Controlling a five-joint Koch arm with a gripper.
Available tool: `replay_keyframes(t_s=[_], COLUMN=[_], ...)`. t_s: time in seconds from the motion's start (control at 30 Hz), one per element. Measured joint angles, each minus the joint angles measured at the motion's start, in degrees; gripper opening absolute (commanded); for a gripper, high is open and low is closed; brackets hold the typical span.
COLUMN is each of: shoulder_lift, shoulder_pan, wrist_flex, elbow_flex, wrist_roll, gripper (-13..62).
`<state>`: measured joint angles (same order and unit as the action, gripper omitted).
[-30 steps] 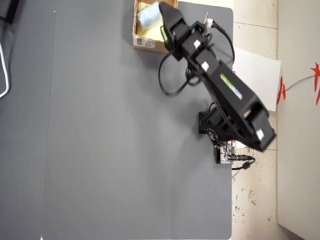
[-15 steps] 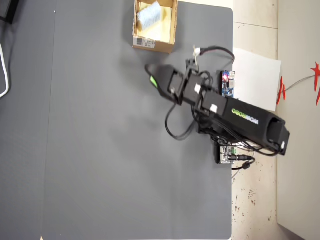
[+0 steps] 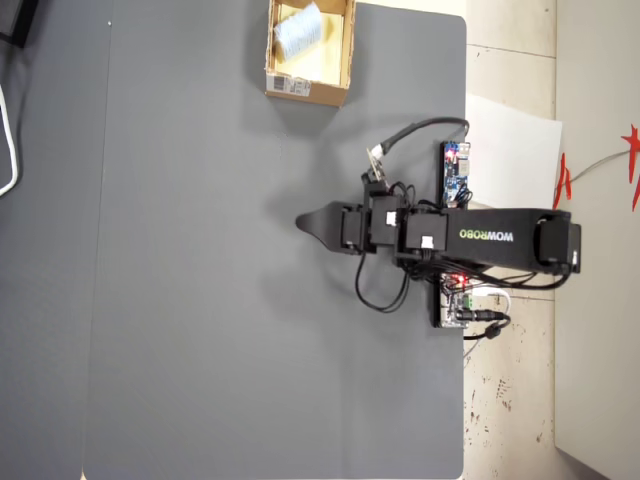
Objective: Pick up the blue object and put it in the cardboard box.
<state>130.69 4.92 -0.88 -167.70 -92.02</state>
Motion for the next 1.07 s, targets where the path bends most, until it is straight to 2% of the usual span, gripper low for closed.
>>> replay_keyframes(t_s=[0.33, 1.07], shoulder_lift=[0.0, 0.0], shoulder_pan=[-2.0, -1.9], wrist_flex=[-4.0, -3.4], elbow_flex=[-8.6, -8.7], wrist_roll=[0.0, -0.1], gripper=[34.6, 34.6])
